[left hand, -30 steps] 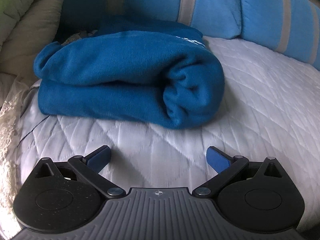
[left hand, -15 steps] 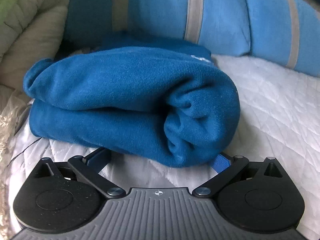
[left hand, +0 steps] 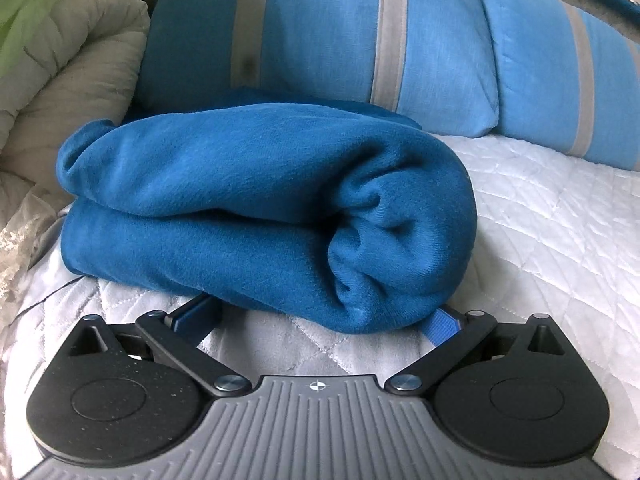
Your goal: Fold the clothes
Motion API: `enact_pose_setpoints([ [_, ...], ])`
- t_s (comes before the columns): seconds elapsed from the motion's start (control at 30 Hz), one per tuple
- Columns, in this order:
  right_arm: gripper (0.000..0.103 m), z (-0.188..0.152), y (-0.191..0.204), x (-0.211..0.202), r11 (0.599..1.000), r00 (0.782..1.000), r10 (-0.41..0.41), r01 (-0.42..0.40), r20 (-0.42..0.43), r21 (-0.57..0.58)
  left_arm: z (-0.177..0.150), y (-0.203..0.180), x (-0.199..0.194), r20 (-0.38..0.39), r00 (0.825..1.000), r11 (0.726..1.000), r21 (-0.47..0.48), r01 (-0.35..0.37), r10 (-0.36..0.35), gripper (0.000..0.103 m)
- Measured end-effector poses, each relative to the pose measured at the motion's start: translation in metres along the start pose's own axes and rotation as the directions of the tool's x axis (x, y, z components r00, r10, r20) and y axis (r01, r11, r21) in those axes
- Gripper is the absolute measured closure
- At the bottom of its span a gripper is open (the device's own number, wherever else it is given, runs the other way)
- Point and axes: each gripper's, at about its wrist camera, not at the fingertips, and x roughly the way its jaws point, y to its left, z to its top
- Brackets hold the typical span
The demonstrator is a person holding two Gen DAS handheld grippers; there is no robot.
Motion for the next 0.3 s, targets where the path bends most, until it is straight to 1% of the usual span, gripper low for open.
enact_pose_setpoints([
  [0.3, 0.0, -0.0006, 0.0008, -0.0001, 1.0, 1.0, 0.001, -0.001, 0.003, 0.003, -0.0014, 0.0002, -0.0008, 0.001, 1.0, 1.0, -0.001, 0.003, -0.003, 0.0],
])
